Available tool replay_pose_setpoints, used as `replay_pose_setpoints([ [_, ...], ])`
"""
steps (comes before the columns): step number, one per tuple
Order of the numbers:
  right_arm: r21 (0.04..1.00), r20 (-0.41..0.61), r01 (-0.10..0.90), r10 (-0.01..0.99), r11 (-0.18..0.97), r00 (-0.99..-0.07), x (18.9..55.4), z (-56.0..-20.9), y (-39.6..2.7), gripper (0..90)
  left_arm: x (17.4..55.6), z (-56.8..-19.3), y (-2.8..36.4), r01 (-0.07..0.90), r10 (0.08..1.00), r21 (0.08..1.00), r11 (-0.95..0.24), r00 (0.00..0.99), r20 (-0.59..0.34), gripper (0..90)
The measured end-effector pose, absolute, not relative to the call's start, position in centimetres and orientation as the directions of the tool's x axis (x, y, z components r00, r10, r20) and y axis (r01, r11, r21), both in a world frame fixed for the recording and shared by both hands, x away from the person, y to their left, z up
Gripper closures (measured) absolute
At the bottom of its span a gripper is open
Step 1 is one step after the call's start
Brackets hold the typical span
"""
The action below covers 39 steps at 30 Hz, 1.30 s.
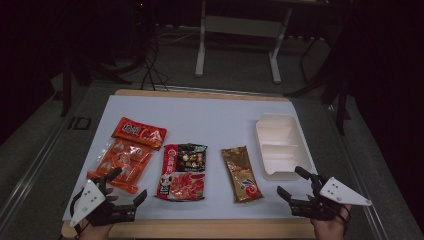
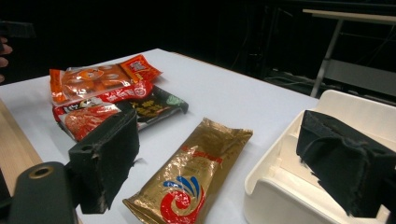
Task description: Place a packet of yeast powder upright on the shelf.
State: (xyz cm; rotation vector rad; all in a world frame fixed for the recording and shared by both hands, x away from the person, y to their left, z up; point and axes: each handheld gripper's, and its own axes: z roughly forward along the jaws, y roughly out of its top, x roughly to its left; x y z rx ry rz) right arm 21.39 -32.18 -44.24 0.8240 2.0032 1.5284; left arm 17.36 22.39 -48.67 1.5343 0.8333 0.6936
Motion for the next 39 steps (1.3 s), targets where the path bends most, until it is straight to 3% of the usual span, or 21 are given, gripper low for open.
replay_pose_setpoints([
  [10,0.97,-0.061,0.131,0.725,0.206,-0.686,21.2,-44.0,-32.2,13.2,17.3,-48.7,22.3,0.118,0.821,0.991,-0.059,0.571,-0.019,0.3],
  [24,0.958,-0.042,0.183,0.741,0.219,-0.67,21.4,-44.0,-31.4,14.9,17.3,-48.7,22.4,0.119,0.824,0.992,-0.051,0.566,-0.026,0.3],
  [31,0.969,-0.015,0.166,0.715,0.182,-0.699,21.8,-43.1,-31.4,16.6,17.3,-48.6,22.5,0.118,0.825,0.992,-0.044,0.564,-0.031,0.3],
  [39,0.958,-0.073,0.155,0.723,0.243,-0.687,22.7,-41.1,-30.7,16.2,17.3,-48.6,22.6,0.118,0.825,0.992,-0.037,0.564,-0.036,0.3],
])
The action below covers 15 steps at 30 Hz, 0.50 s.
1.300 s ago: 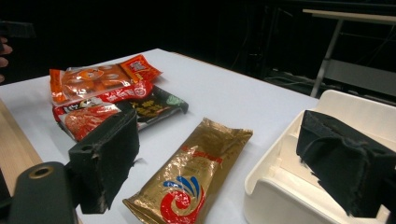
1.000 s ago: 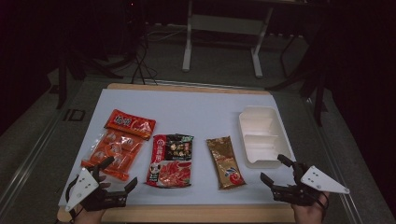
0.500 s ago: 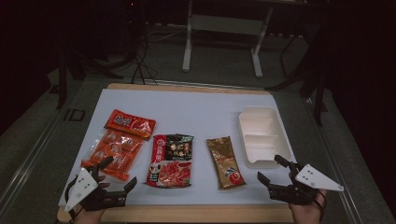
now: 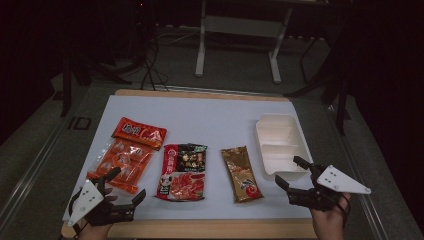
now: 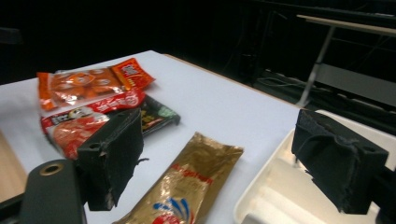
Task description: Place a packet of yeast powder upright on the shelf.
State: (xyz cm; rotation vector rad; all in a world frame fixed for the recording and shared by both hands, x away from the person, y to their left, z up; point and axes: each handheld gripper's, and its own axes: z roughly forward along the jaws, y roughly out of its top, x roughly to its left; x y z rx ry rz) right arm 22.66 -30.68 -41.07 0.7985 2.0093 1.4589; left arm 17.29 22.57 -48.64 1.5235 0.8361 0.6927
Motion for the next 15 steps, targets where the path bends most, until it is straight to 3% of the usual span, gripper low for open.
replay_pose_setpoints([
  [15,0.947,-0.049,0.186,0.691,0.262,-0.722,25.9,-38.3,-28.2,12.2,17.4,-48.7,22.5,0.13,0.821,0.991,-0.037,0.569,-0.045,0.3],
])
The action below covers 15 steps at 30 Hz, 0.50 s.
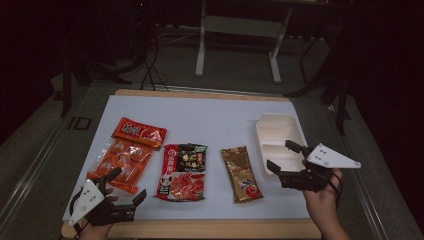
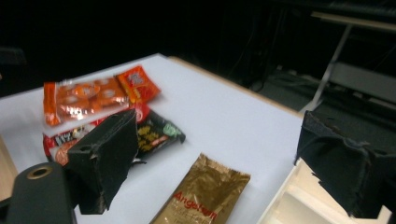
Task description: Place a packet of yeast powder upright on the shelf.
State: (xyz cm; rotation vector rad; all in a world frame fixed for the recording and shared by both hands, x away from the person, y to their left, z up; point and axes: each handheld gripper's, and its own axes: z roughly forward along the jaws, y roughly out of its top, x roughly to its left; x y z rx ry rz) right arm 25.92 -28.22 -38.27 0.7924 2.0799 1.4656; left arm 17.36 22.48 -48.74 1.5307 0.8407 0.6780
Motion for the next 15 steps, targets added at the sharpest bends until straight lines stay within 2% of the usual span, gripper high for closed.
replay_pose_setpoints([
  [4,0.932,0.003,0.24,0.654,0.273,-0.756,27.1,-38.5,-27.1,11.7,17.4,-48.8,22.3,0.134,0.819,0.99,-0.039,0.573,-0.045,0.3],
  [15,0.909,0.023,0.289,0.656,0.3,-0.754,30.1,-39.5,-24.2,10.3,17.5,-49.0,22.0,0.155,0.808,0.986,-0.056,0.587,-0.047,0.3],
])
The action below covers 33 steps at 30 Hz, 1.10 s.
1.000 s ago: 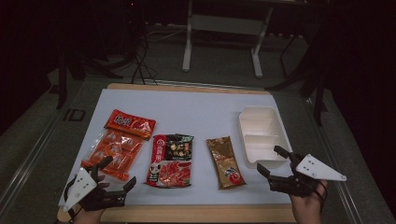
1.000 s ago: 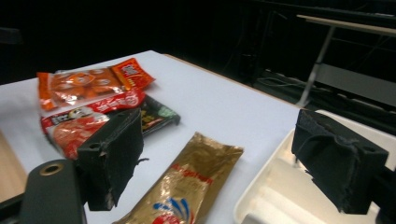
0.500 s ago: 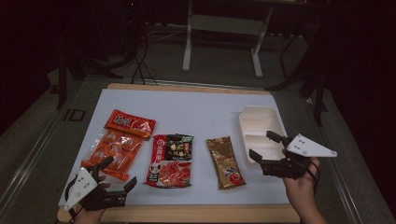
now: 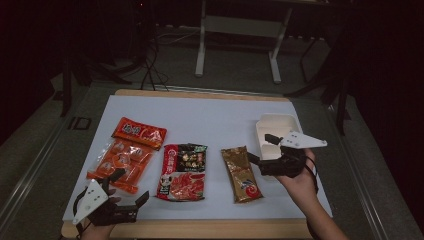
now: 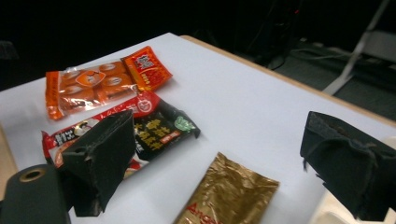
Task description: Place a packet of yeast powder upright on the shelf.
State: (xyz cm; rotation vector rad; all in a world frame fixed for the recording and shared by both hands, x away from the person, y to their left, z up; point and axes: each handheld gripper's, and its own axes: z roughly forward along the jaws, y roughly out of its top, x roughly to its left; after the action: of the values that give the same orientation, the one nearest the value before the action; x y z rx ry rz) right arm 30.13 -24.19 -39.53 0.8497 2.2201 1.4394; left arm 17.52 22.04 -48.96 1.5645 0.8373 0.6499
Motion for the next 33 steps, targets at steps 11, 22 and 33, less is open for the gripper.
replay_pose_setpoints([
  [11,0.856,0.056,0.391,0.691,0.338,-0.721,33.9,-42.1,-22.0,13.4,17.6,-49.0,22.0,0.162,0.802,0.985,-0.06,0.595,-0.049,0.3],
  [22,0.757,0.069,0.528,0.757,0.384,-0.65,37.4,-45.0,-20.0,18.3,17.7,-49.1,21.9,0.166,0.801,0.984,-0.068,0.598,-0.046,0.2],
  [33,0.666,0.064,0.628,0.807,0.403,-0.587,39.6,-47.9,-18.7,20.7,17.6,-49.1,22.0,0.165,0.799,0.984,-0.066,0.599,-0.047,0.3],
])
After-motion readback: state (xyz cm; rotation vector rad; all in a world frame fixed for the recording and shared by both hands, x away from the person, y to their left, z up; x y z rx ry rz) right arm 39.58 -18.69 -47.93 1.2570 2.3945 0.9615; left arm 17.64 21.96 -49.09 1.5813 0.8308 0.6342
